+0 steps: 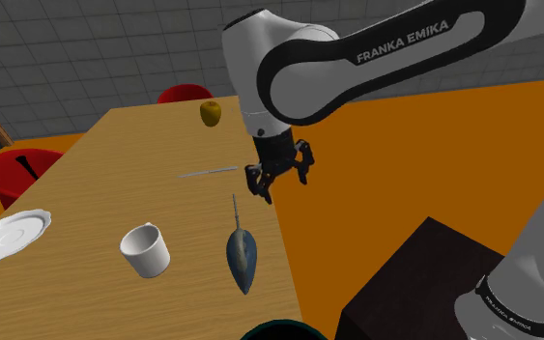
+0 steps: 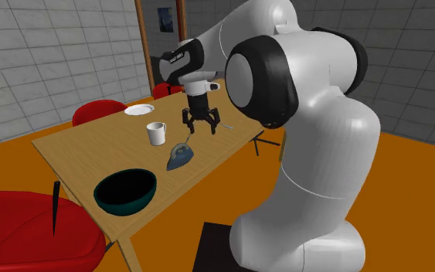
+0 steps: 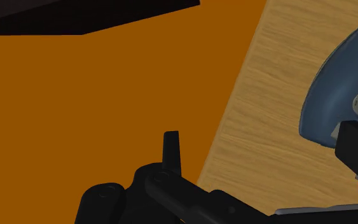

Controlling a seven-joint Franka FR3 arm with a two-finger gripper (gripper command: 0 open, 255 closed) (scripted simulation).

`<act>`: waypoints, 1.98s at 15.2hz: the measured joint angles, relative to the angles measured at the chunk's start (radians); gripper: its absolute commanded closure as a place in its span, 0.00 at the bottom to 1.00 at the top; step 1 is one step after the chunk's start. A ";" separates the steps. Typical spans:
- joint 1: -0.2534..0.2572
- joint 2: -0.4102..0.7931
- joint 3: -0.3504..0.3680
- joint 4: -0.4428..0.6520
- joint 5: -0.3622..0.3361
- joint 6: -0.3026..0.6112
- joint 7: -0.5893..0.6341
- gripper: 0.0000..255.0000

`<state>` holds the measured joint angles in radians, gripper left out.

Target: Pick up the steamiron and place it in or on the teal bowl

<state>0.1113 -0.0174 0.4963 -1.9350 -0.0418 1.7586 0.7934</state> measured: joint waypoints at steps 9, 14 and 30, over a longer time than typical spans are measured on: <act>0.144 0.416 0.031 0.368 -0.168 -0.068 0.257 0.00; 0.184 0.511 0.018 0.444 -0.201 -0.071 0.296 0.00; 0.175 0.514 0.015 0.372 -0.207 0.002 0.304 1.00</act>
<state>0.2863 0.4962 0.5108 -1.5628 -0.2488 1.7607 1.0969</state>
